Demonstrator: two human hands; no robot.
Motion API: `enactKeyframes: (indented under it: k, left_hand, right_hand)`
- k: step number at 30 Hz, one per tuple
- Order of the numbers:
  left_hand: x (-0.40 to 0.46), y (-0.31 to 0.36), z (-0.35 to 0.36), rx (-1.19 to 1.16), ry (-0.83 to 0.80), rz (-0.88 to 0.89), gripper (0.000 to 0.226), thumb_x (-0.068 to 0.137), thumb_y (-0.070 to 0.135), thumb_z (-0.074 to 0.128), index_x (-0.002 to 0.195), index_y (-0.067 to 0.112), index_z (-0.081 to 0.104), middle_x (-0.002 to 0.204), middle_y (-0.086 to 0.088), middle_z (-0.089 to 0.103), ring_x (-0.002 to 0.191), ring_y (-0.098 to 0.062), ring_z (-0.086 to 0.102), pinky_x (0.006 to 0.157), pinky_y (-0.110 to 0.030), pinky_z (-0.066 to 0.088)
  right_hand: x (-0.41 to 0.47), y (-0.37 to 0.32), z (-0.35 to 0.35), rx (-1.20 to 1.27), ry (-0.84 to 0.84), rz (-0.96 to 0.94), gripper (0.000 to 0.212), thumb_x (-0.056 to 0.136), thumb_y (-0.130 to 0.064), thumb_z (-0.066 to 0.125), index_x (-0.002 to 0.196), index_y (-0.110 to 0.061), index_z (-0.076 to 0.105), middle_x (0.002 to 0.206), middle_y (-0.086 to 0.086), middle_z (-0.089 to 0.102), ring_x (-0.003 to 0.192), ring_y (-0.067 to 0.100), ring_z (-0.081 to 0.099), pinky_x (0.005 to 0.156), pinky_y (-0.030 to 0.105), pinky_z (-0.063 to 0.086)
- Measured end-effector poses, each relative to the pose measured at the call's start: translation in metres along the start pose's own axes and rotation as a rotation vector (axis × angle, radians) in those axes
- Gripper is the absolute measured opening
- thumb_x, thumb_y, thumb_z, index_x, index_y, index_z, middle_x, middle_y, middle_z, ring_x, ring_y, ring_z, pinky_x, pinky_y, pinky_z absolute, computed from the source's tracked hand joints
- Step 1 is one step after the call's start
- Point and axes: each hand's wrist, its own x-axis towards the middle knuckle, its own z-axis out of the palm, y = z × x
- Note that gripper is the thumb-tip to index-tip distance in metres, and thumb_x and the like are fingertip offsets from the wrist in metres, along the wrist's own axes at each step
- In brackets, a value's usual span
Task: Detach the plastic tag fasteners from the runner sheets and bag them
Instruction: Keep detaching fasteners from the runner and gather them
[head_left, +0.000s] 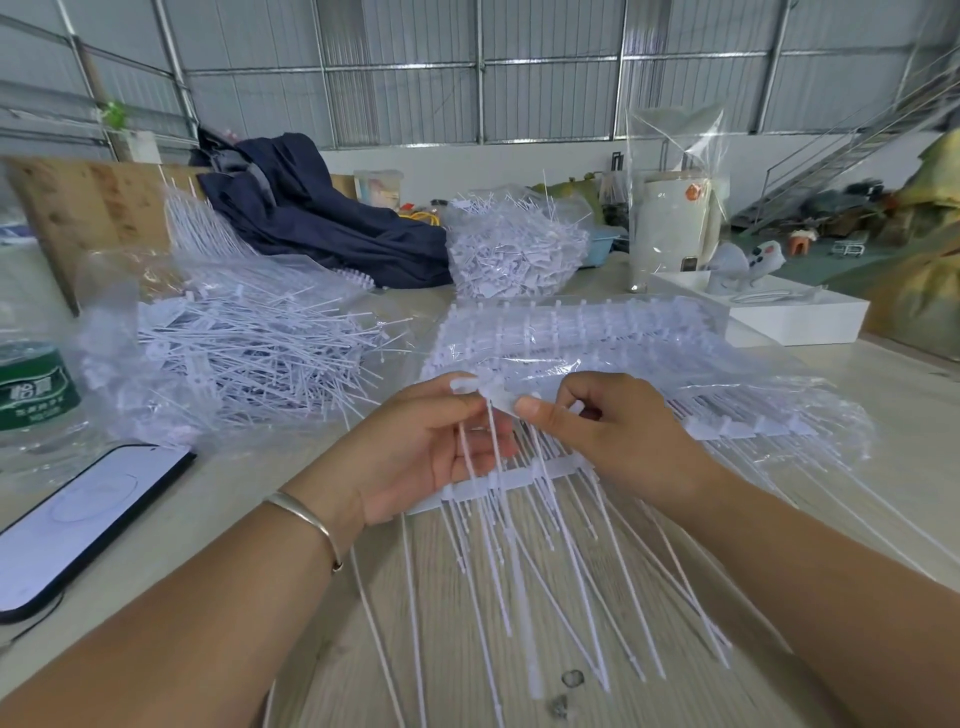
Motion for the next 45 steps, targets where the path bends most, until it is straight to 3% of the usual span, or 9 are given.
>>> enactKeyframes:
  k: [6,12,17,20,24,32,37,40,45]
  left_hand:
    - [0.0,0.006,-0.003,0.006,0.048,-0.031,0.011,0.074,0.009,0.065,0.08,0.014,0.058,0.06,0.003,0.04,0.046,-0.006,0.03,0.043,-0.016,0.026]
    - [0.004,0.002,-0.004,0.162,0.266,-0.127,0.04,0.077,-0.02,0.057,0.07,0.019,0.048,0.053,0.003,0.035,0.037,-0.006,0.025,0.036,-0.017,0.02]
    - [0.009,-0.003,0.002,0.027,0.394,-0.154,0.01,0.099,0.011,0.052,0.09,0.009,0.053,0.053,0.0,0.041,0.037,-0.008,0.029,0.034,-0.016,0.025]
    - [0.009,-0.003,0.002,-0.096,0.401,-0.24,0.032,0.102,0.034,0.044,0.093,0.006,0.055,0.052,0.0,0.042,0.036,-0.008,0.027,0.032,-0.015,0.022]
    - [0.007,0.001,0.003,-0.101,0.275,-0.244,0.043,0.086,0.049,0.06,0.089,0.006,0.068,0.057,0.003,0.041,0.04,-0.004,0.023,0.033,-0.014,0.015]
    - [0.006,-0.001,0.001,0.053,0.243,-0.232,0.013,0.053,0.012,0.081,0.064,0.012,0.075,0.064,0.005,0.05,0.043,-0.004,0.023,0.032,-0.013,0.015]
    - [0.006,-0.003,-0.002,0.316,0.339,-0.258,0.023,0.072,0.007,0.081,0.088,0.002,0.066,0.066,-0.003,0.045,0.04,-0.007,0.026,0.033,-0.015,0.019]
    - [0.006,-0.001,-0.003,0.386,0.321,-0.305,0.016,0.08,0.01,0.075,0.079,0.006,0.06,0.05,0.002,0.045,0.038,-0.008,0.025,0.035,-0.015,0.018]
    - [0.002,0.007,-0.003,0.242,0.255,-0.245,0.025,0.081,0.004,0.071,0.062,0.008,0.055,0.055,0.0,0.046,0.04,-0.006,0.023,0.033,-0.015,0.015]
  right_hand:
    - [0.002,0.008,-0.004,-0.039,0.041,0.005,0.059,0.072,-0.073,0.055,0.06,-0.016,0.045,0.046,-0.01,0.034,0.047,0.007,0.033,0.055,0.027,0.031]
    - [0.003,0.012,-0.003,-0.167,0.05,-0.055,0.058,0.075,-0.076,0.043,0.057,-0.021,0.041,0.046,-0.008,0.035,0.048,0.009,0.038,0.06,0.026,0.03]
    - [0.003,0.013,-0.002,-0.236,0.066,-0.127,0.061,0.078,-0.074,0.038,0.058,-0.017,0.045,0.044,-0.008,0.036,0.046,0.01,0.04,0.062,0.026,0.028]
    - [0.002,0.013,-0.001,-0.248,0.063,-0.132,0.062,0.077,-0.075,0.036,0.059,-0.017,0.048,0.044,-0.008,0.039,0.047,0.01,0.043,0.066,0.027,0.029]
    - [0.002,0.012,0.001,-0.294,0.03,-0.122,0.065,0.074,-0.077,0.036,0.062,-0.015,0.052,0.048,-0.007,0.046,0.049,0.01,0.045,0.068,0.027,0.028]
    - [0.002,0.015,0.003,-0.143,-0.016,-0.101,0.038,0.081,-0.051,0.07,0.066,-0.019,0.055,0.044,-0.01,0.042,0.045,0.006,0.039,0.05,0.015,0.031]
    - [0.004,0.014,-0.004,-0.396,-0.013,-0.173,0.037,0.083,-0.06,0.058,0.072,-0.025,0.056,0.051,-0.012,0.044,0.051,0.002,0.044,0.075,0.029,0.036]
    - [0.007,0.011,-0.009,-0.578,-0.047,-0.127,0.041,0.086,-0.065,0.048,0.071,-0.027,0.05,0.058,-0.011,0.045,0.056,0.003,0.044,0.09,0.036,0.035]
    - [0.007,0.007,-0.015,-0.623,-0.022,-0.061,0.053,0.083,-0.074,0.039,0.061,-0.025,0.044,0.057,-0.006,0.05,0.056,0.008,0.049,0.09,0.036,0.033]
